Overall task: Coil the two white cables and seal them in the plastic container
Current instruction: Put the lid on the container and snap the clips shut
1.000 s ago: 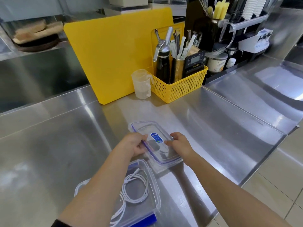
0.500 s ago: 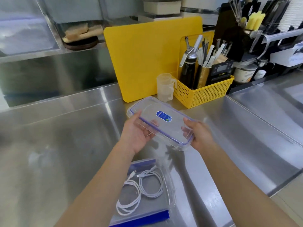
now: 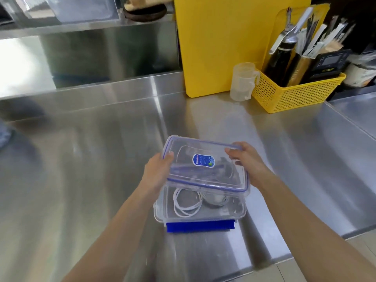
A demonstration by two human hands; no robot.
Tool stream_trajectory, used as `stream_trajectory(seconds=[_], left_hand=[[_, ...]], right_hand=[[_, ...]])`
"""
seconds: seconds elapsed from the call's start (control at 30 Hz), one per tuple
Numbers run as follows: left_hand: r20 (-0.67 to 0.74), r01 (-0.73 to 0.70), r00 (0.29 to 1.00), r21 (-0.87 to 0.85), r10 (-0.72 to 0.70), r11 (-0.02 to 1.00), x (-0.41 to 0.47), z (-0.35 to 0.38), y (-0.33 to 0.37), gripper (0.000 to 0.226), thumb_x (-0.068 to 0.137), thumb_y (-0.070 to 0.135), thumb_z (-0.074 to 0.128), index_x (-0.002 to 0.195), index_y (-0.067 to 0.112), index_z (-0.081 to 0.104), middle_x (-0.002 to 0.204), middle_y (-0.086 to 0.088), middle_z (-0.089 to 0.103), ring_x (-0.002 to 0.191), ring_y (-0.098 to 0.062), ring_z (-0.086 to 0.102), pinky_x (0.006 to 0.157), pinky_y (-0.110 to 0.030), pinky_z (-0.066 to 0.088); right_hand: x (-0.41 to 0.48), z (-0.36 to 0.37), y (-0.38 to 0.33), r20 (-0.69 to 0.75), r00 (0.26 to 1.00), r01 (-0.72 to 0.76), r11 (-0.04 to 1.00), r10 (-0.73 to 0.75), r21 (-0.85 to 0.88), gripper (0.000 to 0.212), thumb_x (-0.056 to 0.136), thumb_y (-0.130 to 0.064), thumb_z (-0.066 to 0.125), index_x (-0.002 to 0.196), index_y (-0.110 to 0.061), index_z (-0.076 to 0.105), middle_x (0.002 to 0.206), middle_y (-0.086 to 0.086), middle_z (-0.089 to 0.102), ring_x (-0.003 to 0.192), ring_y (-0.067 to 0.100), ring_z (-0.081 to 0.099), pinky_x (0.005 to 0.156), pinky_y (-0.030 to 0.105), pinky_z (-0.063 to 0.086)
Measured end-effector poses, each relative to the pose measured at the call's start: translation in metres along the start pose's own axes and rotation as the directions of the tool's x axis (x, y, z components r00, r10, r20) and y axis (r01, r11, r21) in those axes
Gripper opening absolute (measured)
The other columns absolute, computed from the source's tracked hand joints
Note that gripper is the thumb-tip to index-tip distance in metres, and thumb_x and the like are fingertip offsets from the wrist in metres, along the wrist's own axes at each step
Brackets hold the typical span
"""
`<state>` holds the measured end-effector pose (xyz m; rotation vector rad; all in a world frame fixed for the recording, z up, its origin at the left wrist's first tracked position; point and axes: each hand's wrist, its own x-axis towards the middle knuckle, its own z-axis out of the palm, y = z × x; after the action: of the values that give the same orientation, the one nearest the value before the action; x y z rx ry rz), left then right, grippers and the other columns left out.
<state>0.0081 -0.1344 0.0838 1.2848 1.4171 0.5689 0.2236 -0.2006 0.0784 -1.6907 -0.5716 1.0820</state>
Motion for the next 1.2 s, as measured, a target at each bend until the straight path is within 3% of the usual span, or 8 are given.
stream_trajectory(seconds=[0.17,0.27,0.37,0.5,0.7,0.9,1.1,1.2], left_hand=[[-0.057,0.041,0.998,0.097,-0.036,0.994,-0.016,-0.003,-0.032,0.055,0.070,0.063,0.033,0.099,0.025,0.060,0.109,-0.005,0.065,0.106,-0.032,0.059,0.098,-0.055,0.043],[-0.039,0.025,0.999,0.050,-0.023,0.998,-0.035,-0.003,-0.036,0.039,0.083,0.053,0.034,0.106,0.036,0.060,0.106,0.005,0.066,0.101,-0.023,0.062,0.092,-0.045,0.047],[-0.061,0.009,0.998,-0.028,-0.011,1.000,-0.046,-0.003,-0.044,0.027,0.092,0.033,0.036,0.099,0.027,0.061,0.098,0.003,0.067,0.091,-0.018,0.065,0.079,-0.036,0.053],[-0.066,0.006,0.998,-0.059,-0.010,0.998,-0.049,-0.005,-0.055,0.026,0.090,0.035,0.038,0.097,0.025,0.061,0.098,-0.002,0.069,0.088,-0.022,0.067,0.080,-0.042,0.055],[-0.066,0.000,0.998,-0.129,-0.009,0.992,-0.058,-0.003,-0.060,0.023,0.095,0.030,0.040,0.109,0.020,0.054,0.096,0.001,0.065,0.081,-0.014,0.064,0.060,-0.025,0.046],[0.020,0.111,0.994,-0.140,-0.109,0.984,-0.048,-0.018,-0.053,0.028,0.089,0.022,0.053,0.112,0.007,0.056,0.106,-0.008,0.066,0.086,-0.021,0.066,0.064,-0.029,0.051],[0.155,0.163,0.974,0.026,-0.165,0.986,-0.010,-0.021,-0.025,0.057,0.075,0.063,0.054,0.106,0.017,0.069,0.108,-0.006,0.071,0.096,-0.025,0.067,0.091,-0.040,0.051],[0.165,0.205,0.966,-0.015,-0.200,0.979,0.004,-0.018,-0.025,0.050,0.075,0.057,0.061,0.098,0.015,0.073,0.102,-0.010,0.074,0.092,-0.030,0.070,0.092,-0.043,0.052]], right_hand=[[-0.017,0.007,0.010,0.010,1.000,0.028,0.978,-0.026,-0.208,0.045,0.088,-0.026,0.057,0.130,-0.020,0.040,0.119,0.003,0.047,0.102,0.026,0.055,0.084,0.037,0.050],[-0.025,0.008,0.015,0.043,0.998,0.047,0.976,-0.039,-0.214,0.048,0.088,-0.025,0.057,0.132,-0.020,0.039,0.124,0.002,0.046,0.102,0.022,0.052,0.082,0.035,0.047],[-0.031,0.011,0.019,0.096,0.994,0.080,0.957,-0.055,-0.280,0.047,0.088,-0.028,0.057,0.132,-0.022,0.039,0.130,0.003,0.046,0.103,0.020,0.049,0.083,0.032,0.045],[-0.035,0.014,0.021,0.106,0.992,0.092,0.952,-0.064,-0.292,0.048,0.089,-0.029,0.056,0.132,-0.022,0.038,0.133,0.004,0.046,0.101,0.018,0.048,0.080,0.030,0.042],[-0.035,0.015,0.023,0.089,0.992,0.120,0.918,-0.094,-0.378,0.049,0.089,-0.035,0.055,0.132,-0.019,0.037,0.132,0.007,0.048,0.101,0.018,0.048,0.082,0.031,0.043],[-0.025,0.011,0.019,0.072,0.997,0.035,0.913,-0.006,-0.407,0.045,0.086,-0.046,0.055,0.115,-0.012,0.052,0.118,0.009,0.059,0.099,0.024,0.057,0.077,0.033,0.043],[-0.005,0.008,0.001,0.131,0.969,-0.112,0.846,0.209,-0.521,0.063,0.067,-0.066,0.063,0.102,-0.013,0.061,0.107,0.008,0.064,0.098,0.028,0.059,0.088,0.040,0.048],[0.005,0.004,0.000,0.161,0.956,-0.128,0.846,0.244,-0.518,0.063,0.058,-0.063,0.072,0.097,-0.014,0.065,0.103,0.010,0.067,0.096,0.028,0.061,0.086,0.039,0.049]])
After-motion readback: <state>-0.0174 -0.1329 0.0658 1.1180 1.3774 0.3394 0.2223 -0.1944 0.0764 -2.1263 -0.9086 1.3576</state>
